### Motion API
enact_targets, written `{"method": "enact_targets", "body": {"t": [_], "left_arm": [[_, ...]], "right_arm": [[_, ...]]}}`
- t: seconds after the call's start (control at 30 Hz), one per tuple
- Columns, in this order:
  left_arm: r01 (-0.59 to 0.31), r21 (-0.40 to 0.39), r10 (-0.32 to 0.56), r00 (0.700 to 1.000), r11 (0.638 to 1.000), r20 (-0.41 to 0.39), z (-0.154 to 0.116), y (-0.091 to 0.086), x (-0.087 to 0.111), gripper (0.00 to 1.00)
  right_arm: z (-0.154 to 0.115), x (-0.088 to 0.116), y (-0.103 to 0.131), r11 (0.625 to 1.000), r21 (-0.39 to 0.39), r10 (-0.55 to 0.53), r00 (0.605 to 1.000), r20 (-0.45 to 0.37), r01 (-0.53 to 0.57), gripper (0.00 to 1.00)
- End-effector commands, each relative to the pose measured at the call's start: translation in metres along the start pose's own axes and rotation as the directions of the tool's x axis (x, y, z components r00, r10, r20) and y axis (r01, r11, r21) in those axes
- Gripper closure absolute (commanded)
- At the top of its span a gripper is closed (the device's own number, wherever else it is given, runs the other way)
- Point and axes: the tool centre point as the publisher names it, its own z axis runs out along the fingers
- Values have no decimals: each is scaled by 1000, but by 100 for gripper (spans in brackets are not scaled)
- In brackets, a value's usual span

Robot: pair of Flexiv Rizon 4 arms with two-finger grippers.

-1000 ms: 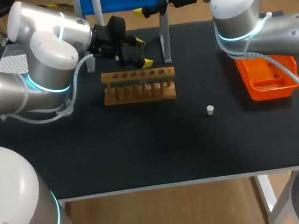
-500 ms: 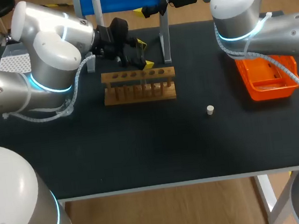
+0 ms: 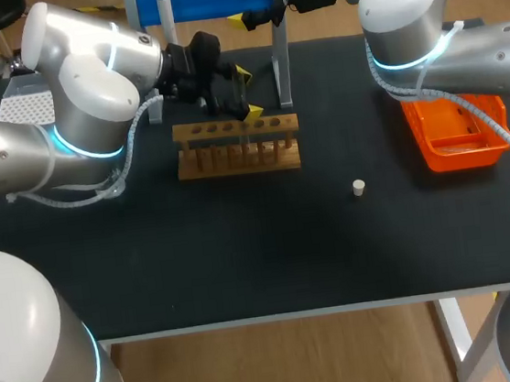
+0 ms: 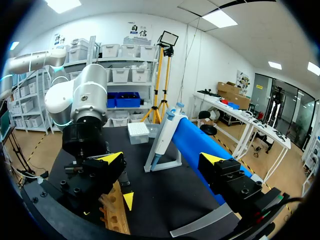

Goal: Invert the test tube, pick up the pipette, mount the tip to pipette, aspirate from beaker and dispense into the tube, eject the tip, return the pipette, and cap with the stopper.

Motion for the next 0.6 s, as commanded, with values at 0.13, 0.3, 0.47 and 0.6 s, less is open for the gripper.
{"method": "enact_targets", "body": {"t": [0.13,0.3,0.47,0.6], "left_arm": [[-2,-3,2,1000,1000,-10,3,3,-3,0],[-5,-9,4,1000,1000,-14,4,4,-2,0],[-6,-16,6,1000,1000,-13,3,4,-2,0],[-6,-16,6,1000,1000,-13,3,4,-2,0]], "right_arm": [[0,-1,0,1000,3,0,1000,-2,0,0],[0,-1,0,1000,3,0,1000,-2,0,0],[0,-1,0,1000,3,0,1000,-2,0,0],[0,-1,0,1000,3,0,1000,-2,0,0]]}}
